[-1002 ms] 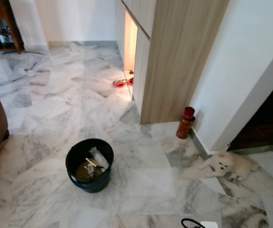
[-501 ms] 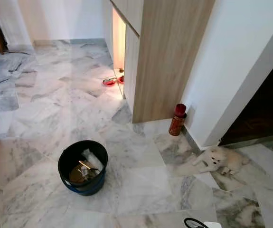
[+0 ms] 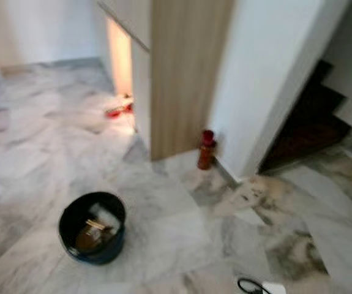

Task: Sweep floor

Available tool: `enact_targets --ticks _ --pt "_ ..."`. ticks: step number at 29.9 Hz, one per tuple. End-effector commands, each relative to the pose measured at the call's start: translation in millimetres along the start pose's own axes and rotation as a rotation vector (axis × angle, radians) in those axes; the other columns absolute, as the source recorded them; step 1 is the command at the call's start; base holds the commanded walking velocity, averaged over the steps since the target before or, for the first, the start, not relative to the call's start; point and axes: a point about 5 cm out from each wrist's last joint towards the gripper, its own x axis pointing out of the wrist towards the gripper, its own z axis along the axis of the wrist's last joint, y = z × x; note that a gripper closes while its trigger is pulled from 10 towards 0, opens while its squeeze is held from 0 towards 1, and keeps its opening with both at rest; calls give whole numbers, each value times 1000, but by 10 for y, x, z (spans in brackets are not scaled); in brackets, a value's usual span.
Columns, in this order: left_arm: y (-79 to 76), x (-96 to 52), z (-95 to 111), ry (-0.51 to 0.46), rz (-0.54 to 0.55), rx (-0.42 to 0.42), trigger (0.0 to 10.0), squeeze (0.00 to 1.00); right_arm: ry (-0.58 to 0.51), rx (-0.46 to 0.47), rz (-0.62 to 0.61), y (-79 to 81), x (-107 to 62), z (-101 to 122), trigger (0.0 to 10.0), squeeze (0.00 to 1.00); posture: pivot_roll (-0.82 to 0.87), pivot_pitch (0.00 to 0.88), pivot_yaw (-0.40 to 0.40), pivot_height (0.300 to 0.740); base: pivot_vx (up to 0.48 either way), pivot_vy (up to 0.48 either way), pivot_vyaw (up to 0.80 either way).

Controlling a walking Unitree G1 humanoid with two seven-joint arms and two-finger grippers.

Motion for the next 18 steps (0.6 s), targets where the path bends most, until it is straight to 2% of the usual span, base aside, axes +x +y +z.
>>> enact_targets --ticks 1,18 --pt "45 -15 -23 0 2 35 10000 0 -2 28 20 82 1 23 10000 0 48 0 -36 740 0 0 -800" --pt "40 -15 -7 -7 -30 92 10000 0 0 39 17 98 -2 13 10000 0 43 0 -20 740 0 0 -794"
